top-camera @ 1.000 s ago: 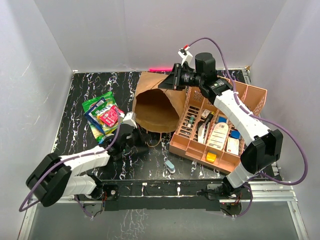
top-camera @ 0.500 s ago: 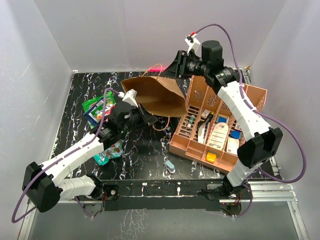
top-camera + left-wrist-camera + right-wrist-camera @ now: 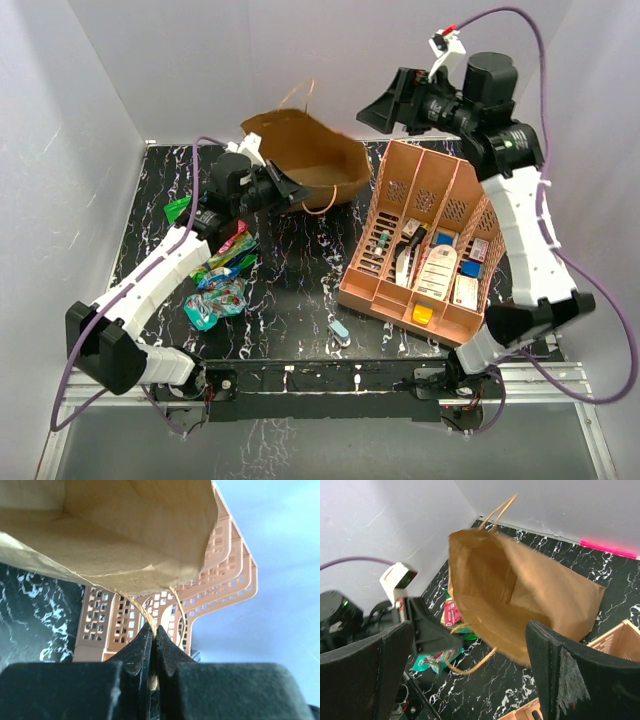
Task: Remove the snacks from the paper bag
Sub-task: Adjust the paper bag at the center of the board, then reset both arms
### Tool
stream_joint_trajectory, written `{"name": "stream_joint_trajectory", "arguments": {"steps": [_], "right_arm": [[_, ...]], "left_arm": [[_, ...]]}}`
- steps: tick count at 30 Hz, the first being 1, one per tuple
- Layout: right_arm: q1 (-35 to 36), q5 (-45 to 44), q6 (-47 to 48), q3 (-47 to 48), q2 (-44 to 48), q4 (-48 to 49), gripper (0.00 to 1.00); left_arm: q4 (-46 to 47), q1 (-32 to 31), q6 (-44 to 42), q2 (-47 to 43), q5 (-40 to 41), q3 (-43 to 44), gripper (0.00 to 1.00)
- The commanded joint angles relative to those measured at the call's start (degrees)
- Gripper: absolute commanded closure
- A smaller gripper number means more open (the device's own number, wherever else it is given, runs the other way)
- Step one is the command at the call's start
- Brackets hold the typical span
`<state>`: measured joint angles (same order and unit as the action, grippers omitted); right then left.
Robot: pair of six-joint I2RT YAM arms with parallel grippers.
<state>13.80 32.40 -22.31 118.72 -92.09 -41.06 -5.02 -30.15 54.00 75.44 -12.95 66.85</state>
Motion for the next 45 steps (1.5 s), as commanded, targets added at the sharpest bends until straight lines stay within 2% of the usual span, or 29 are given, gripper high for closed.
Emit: {"name": "stream_joint_trajectory", "arguments": {"steps": [1,8,14,16,18,20,22,23,28,32,35,37,41,45], "right_arm": [[0.0,-3.3,1.9,-2.6,10.4,2.0,0.02],[0.0,-6.4,3.4,-15.0,24.3,4.7,0.02],[0.0,-12.3,5.4,-25.4,34.6,2.5,0.02],[0.0,-15.5,6.4,-27.5,37.3,1.7,0.02],[0.0,-19.5,6.9,-28.7,39.7,0.4,0.02],[0.0,-23.5,7.0,-29.5,41.9,-0.9,0.02],[-0.1,-25.8,6.5,-29.8,44.3,-2.1,0.02],[0.0,-26.1,6.5,-30.0,45.6,-2.6,0.02],[0.0,-29.5,6.4,-28.7,49.7,-6.7,0.02],[-0.1,-31.5,6.6,-26.4,50.7,-8.9,0.02],[0.0,-32.0,6.1,-23.9,49.7,-10.7,0.02],[0.0,-30.6,6.7,-23.3,49.6,-10.4,0.02],[0.0,-29.8,8.1,-22.7,48.9,-9.3,0.02],[0.0,-28.9,8.6,-22.7,48.9,-6.4,0.02]], "left_arm": [[-0.1,1.4,1.3,2.5,-4.1,6.8,1.0],[0.0,2.4,1.6,5.4,-3.4,11.3,1.0],[-0.1,2.6,1.4,3.6,-2.4,6.9,0.98],[0.0,2.6,0.8,3.2,-1.7,5.8,0.73],[-0.7,2.6,-1.4,1.3,-1.5,6.2,0.52],[-2.8,2.7,-4.8,0.1,-0.9,7.4,0.31],[-6.6,2.7,-9.4,-1.6,0.5,9.6,0.06],[-9.1,2.7,-11.8,-2.7,2.2,10.4,0.02],[-25.2,2.7,-24.8,-8.4,15.3,14.7,0.02],[-32.2,2.7,-36.3,-14.7,24.9,18.3,0.02],[-30.4,2.7,-45.4,-20.7,24.1,22.2,0.02],[-25.4,2.7,-48.2,-24.9,21.8,23.0,0.02],[-17.6,2.7,-49.4,-32.1,18.0,19.4,0.02],[-16.7,2.7,-49.3,-34.0,19.9,18.3,0.02]]}}
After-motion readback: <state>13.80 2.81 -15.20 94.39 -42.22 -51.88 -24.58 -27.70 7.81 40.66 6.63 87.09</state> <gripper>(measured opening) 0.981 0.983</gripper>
